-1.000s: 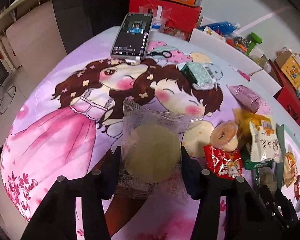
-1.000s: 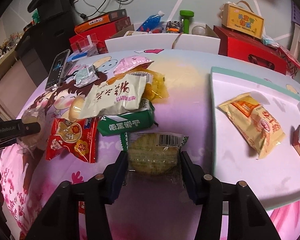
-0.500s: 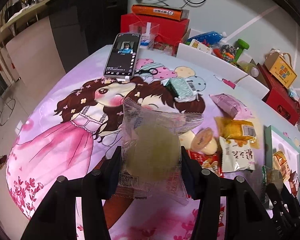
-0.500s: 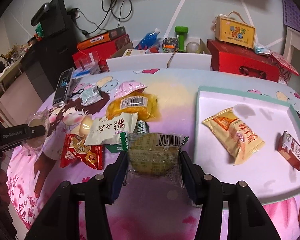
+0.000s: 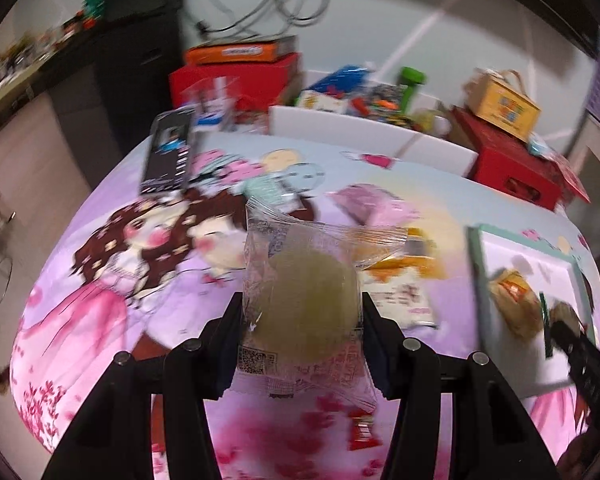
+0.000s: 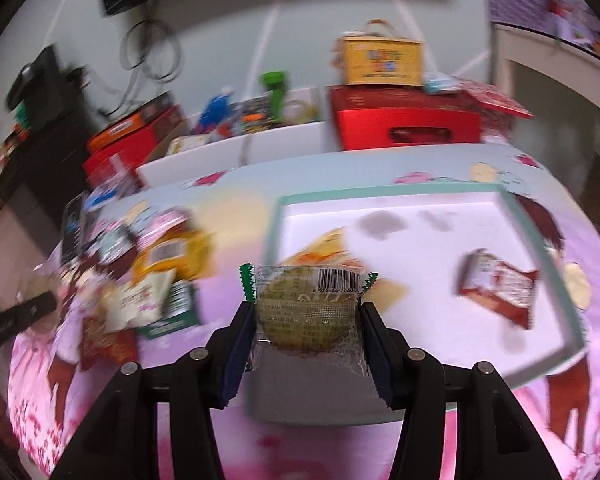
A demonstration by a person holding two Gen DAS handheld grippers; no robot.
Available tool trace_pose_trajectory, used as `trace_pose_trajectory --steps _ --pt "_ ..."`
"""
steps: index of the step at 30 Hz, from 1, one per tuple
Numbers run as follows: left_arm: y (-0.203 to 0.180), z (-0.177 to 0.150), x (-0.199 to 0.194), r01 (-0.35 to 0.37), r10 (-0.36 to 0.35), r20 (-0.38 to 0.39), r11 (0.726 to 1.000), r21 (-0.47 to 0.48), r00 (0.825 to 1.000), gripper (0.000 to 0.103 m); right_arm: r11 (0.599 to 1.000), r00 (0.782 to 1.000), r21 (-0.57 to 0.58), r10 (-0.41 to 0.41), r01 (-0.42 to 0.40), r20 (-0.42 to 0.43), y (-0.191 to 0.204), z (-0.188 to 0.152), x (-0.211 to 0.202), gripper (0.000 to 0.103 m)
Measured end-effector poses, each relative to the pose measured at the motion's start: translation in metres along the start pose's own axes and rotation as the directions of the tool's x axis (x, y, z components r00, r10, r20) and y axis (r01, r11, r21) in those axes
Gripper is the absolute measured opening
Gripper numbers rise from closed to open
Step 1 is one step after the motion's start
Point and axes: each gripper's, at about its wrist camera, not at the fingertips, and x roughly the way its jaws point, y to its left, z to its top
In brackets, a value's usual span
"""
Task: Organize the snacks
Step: 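Carry the bun and mung bean cake into the tray and open both tools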
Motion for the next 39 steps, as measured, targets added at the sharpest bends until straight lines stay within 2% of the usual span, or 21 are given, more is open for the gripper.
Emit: trace_pose_trajectory --steps 7,13,18,24,28,34,39 --pt "-0.07 -0.006 -0.004 0.074 -0.076 0.005 0.983 0.166 0.997 0.055 0.985 0.995 0.138 -0.103 0.1 0.013 -0.065 0.009 -0.011 0.056" --pt "-0.131 -0.019 -0.01 0.138 -0.146 0.0 0.937 0.321 0.989 0.055 0.963 0.988 0.226 -0.155 0.147 0.016 -0.104 0.011 -0.021 0.056" --pt "-0.175 -0.037 -0.002 0.216 -0.204 -0.073 0.881 0.42 0.976 0.055 0.941 0.982 0.285 -0.191 0.185 -0.004 -0.131 0.009 -0.025 0.056" --pt "-0.212 -0.055 0.015 0.27 -0.217 -0.163 0.83 0.488 0.962 0.055 0.93 0.981 0.312 -0.191 0.196 -0.045 -0.144 0.006 -0.018 0.056" --pt "-0.233 -0.061 0.027 0.284 -0.216 -0.19 0.808 0.516 0.958 0.055 0.926 0.98 0.323 -0.184 0.197 -0.071 -0.15 0.003 -0.012 0.056" --pt "-0.254 -0.061 0.036 0.286 -0.223 -0.18 0.786 0.548 0.958 0.055 0.925 0.98 0.324 -0.176 0.197 -0.096 -0.152 0.001 -0.006 0.056" --pt "-0.261 -0.056 0.045 0.28 -0.221 -0.173 0.78 0.56 0.96 0.055 0.927 0.979 0.318 -0.168 0.197 -0.117 -0.152 -0.001 0.0 0.056"
